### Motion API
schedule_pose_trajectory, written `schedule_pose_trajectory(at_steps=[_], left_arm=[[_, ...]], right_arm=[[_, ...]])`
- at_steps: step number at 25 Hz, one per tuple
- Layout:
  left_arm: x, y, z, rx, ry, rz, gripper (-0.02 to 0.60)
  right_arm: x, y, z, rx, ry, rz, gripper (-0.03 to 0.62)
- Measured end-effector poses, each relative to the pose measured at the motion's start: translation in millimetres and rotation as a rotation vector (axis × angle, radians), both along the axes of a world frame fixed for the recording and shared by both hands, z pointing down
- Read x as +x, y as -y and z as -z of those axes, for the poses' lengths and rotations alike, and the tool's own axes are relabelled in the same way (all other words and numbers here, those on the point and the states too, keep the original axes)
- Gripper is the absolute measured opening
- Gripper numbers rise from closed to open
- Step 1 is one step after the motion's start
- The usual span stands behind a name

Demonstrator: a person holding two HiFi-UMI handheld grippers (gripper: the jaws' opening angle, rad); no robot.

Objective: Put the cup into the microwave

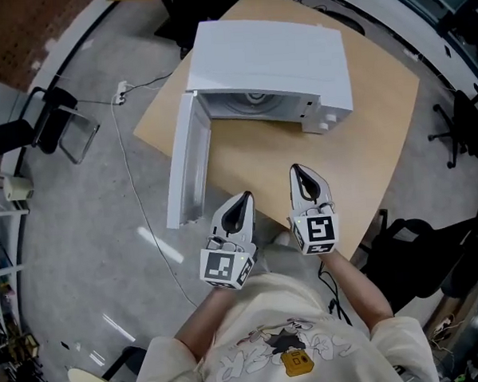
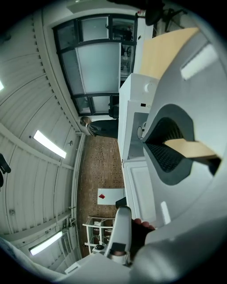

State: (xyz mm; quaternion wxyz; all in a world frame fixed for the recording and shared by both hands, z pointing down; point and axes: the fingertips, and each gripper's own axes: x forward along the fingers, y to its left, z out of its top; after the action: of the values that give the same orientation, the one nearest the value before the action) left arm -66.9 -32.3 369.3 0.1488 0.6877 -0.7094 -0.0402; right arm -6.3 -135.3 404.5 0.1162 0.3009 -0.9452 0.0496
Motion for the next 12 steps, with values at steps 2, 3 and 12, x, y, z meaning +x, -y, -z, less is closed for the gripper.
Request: schedule_pose_trajectory(at_steps=[2, 3, 12], left_arm=[[7.3, -1.9, -1.4, -0.005, -0.002, -0.014, 0.003], [10.4, -2.8, -2.4, -0.009, -0.003, -0.023, 0.003], [33.5, -2.8, -4.8, -0.02, 0.001, -0.104, 0.003]], right_arm=[[14.1, -13.0, 3.1, -0.009, 0.003, 0.0, 0.005], [19.6, -19.2, 3.7, -0.011, 0.002, 0.002, 0.005], [55.4, -62.1, -7.9, -0.08, -0.005, -0.041, 0.005]])
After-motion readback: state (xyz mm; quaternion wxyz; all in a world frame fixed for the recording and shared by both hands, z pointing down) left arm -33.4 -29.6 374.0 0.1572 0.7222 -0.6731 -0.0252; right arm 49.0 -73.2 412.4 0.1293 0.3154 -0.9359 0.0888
